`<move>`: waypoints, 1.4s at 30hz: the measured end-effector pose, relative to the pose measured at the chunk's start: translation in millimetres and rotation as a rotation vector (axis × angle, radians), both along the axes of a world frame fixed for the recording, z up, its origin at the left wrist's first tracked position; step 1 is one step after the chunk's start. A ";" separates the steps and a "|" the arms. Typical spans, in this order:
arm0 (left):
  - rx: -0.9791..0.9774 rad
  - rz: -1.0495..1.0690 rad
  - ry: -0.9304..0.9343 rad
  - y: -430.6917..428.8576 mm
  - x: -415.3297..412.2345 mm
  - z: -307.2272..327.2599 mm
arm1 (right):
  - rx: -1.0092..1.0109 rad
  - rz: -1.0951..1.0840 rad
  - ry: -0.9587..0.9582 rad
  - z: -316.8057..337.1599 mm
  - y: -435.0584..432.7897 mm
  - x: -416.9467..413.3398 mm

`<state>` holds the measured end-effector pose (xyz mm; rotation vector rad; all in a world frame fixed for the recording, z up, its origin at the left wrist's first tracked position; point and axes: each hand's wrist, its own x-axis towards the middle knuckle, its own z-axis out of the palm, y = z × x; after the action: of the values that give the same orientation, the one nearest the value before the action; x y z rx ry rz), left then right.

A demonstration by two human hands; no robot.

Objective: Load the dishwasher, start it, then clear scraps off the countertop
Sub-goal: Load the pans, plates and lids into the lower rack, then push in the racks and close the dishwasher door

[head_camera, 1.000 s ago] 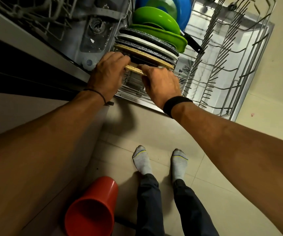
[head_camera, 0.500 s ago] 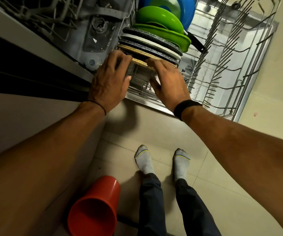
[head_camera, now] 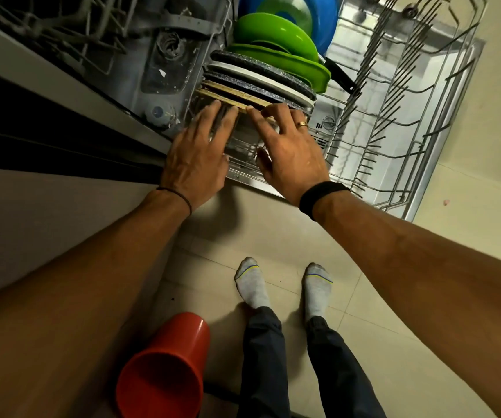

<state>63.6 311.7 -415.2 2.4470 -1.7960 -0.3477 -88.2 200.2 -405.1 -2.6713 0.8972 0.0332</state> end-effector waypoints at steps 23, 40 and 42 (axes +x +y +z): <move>-0.065 0.100 0.445 -157.5 -175.0 64.7 | 0.299 -0.234 -0.049 63.2 -162.4 -152.2; -0.280 1.207 1.243 -324.0 -362.4 45.2 | 1.277 -0.752 -0.311 36.6 -327.6 -293.3; -0.316 1.330 1.336 -329.1 -367.5 40.9 | 1.305 -0.769 -0.300 33.0 -333.3 -293.2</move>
<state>-303.9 -17.4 -374.3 1.7283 0.2981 -0.9982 -381.5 -133.1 -372.2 -1.0363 1.1554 0.0242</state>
